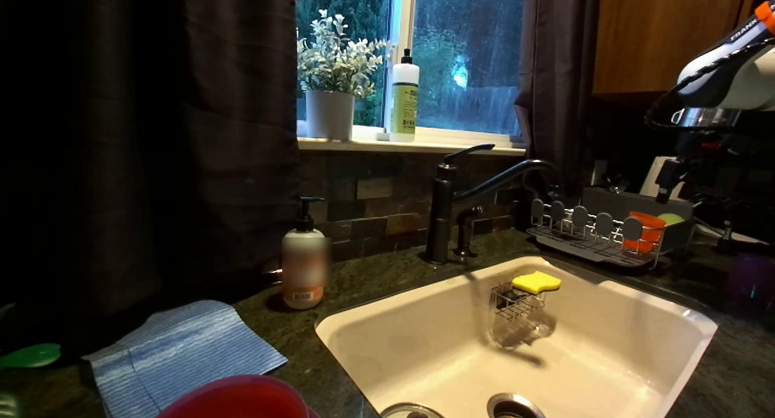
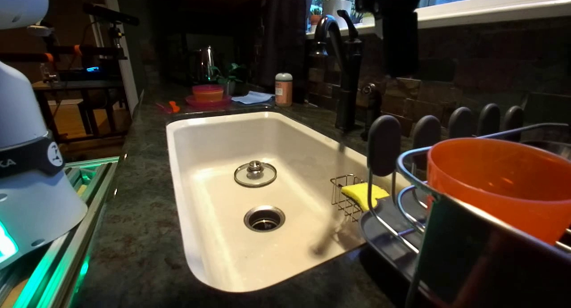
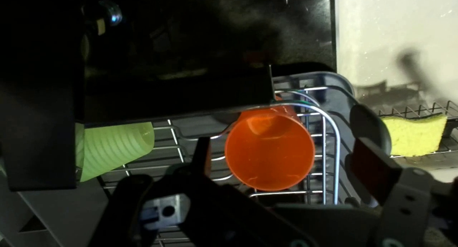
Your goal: Remove the orange cup from the drying rack and put it in the sink
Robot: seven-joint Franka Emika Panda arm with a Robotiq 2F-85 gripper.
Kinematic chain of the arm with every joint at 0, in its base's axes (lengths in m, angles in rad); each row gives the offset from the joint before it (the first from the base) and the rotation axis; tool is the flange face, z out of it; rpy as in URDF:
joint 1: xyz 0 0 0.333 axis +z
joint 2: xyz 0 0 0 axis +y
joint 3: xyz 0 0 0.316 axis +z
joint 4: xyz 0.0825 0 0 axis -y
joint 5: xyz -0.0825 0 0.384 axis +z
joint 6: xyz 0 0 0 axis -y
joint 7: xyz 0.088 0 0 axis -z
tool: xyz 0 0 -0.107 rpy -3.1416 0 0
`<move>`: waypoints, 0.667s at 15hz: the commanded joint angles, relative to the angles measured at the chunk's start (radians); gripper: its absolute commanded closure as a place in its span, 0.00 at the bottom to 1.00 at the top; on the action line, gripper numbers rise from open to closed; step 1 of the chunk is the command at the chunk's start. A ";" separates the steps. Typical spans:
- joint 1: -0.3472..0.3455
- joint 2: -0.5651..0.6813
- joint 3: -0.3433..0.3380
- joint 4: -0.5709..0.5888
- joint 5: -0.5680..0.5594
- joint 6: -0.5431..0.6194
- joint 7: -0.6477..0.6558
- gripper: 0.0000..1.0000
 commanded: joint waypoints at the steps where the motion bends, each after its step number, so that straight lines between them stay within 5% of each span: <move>1: 0.005 0.101 0.006 0.059 0.058 0.019 -0.040 0.00; 8: -0.015 0.214 0.050 0.142 0.135 0.002 -0.026 0.00; 10: -0.022 0.232 0.061 0.159 0.146 -0.002 -0.020 0.10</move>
